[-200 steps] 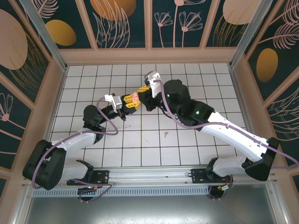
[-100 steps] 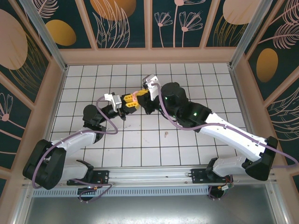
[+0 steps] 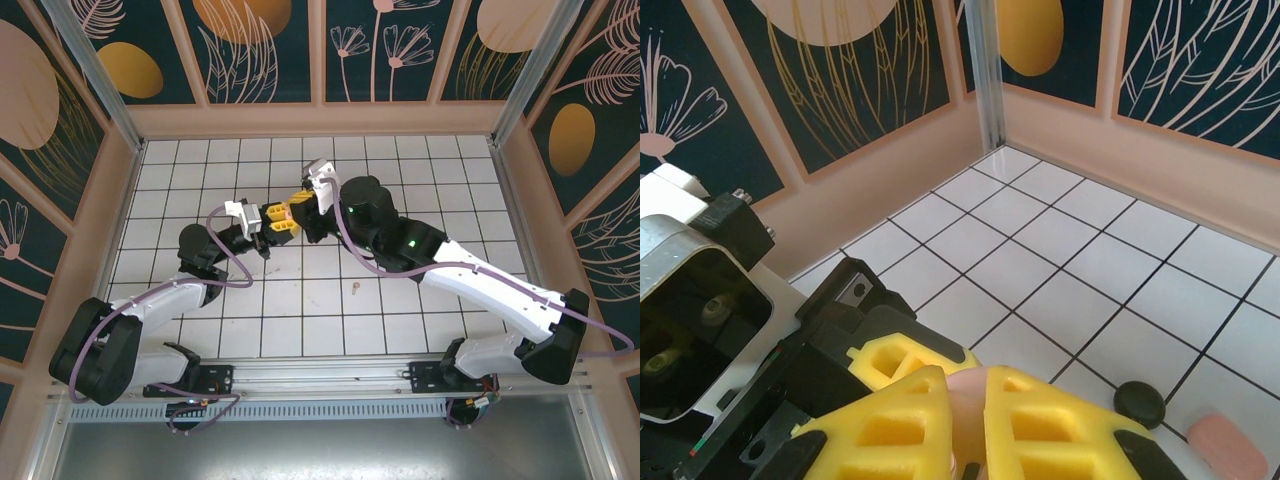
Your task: Insert wireless bluetooth earbuds into charging case
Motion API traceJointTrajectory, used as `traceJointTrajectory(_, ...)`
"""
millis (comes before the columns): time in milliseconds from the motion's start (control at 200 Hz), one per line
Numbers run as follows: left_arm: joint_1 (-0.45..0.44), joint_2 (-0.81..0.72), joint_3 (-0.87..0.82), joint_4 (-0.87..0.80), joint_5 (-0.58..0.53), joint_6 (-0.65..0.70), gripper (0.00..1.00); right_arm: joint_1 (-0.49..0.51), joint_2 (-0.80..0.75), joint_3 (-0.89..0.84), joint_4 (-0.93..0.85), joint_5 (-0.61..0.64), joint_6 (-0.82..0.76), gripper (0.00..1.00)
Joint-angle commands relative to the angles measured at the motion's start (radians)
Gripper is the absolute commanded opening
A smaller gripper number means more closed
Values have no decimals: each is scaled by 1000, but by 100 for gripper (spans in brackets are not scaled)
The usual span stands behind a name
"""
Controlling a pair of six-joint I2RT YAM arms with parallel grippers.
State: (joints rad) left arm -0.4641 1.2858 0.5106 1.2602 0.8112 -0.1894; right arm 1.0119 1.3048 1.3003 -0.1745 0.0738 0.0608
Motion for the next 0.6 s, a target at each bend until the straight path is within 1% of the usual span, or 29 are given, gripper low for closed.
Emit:
traceJointTrajectory(0,-9,-3,31,50,25,-16,0,8,15,-7,19,24,0,12)
traceJointTrajectory(335,-8,-11,39,37,29,-12,0,8,-7,-44,6,91,-22,11)
traceJointTrajectory(480,-8,-10,45,27,30,-8,0,7,-17,-47,1,100,-27,11)
traceJointTrajectory(591,-8,-10,49,22,32,-10,0,9,-16,-47,-6,85,-35,11)
